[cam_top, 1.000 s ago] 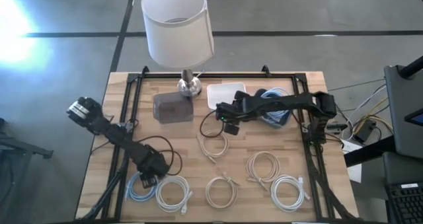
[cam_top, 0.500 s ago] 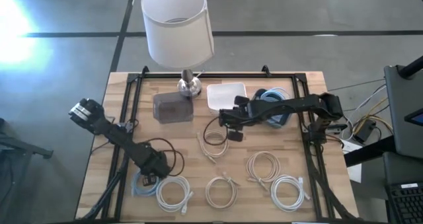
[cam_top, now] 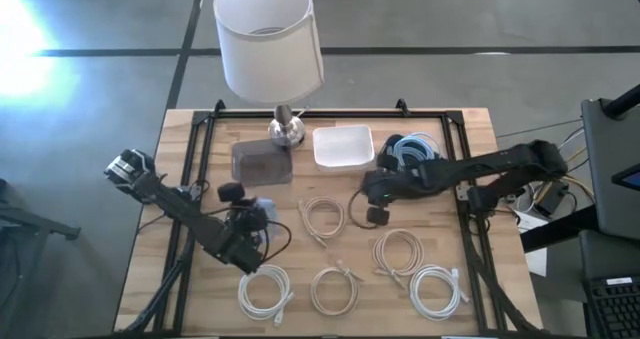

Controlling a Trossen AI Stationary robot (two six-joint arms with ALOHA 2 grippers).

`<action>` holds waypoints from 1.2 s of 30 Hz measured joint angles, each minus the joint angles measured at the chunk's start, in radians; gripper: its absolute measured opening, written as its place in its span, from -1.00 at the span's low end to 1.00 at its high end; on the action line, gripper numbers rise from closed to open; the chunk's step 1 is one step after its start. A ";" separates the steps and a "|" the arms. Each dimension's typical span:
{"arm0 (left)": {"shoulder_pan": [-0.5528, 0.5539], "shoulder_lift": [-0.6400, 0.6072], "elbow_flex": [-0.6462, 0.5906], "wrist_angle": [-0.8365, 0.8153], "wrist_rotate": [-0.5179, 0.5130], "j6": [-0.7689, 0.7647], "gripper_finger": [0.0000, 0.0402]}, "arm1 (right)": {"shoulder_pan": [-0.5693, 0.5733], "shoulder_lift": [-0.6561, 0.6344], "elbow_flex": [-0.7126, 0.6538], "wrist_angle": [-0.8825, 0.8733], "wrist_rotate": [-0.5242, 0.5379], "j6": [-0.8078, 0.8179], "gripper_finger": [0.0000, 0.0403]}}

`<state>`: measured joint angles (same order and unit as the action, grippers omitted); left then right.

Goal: Sort HDMI cables
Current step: Put the blue hdmi cable into the blue bin

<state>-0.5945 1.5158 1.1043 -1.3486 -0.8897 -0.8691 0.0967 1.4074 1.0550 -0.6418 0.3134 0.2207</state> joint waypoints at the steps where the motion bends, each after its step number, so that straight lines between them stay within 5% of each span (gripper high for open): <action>1: 0.003 0.000 0.003 0.011 -0.073 -0.004 -0.72 | 0.000 -0.033 -0.050 0.085 0.000 -0.007 -0.50; 7: 0.040 0.000 0.013 0.147 -0.363 -0.056 -0.71 | 0.003 -0.151 -0.289 0.628 0.000 -0.044 -0.51; 13: 0.119 0.000 0.003 0.350 -0.491 -0.012 -0.71 | 0.002 -0.138 -0.400 1.047 0.000 -0.119 -0.49; 29: 0.343 0.000 0.003 0.864 -0.429 0.486 -0.70 | 0.000 0.087 -0.219 1.036 0.011 -0.224 -0.11; 36: 0.364 0.000 0.002 0.878 -0.451 0.525 -0.70 | 0.002 0.194 -0.118 1.015 0.190 -0.156 -0.03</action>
<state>-0.2306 1.5158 1.1059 -0.4711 -1.3409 -0.3444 0.0986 1.6018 0.9367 0.3730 0.5034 0.0648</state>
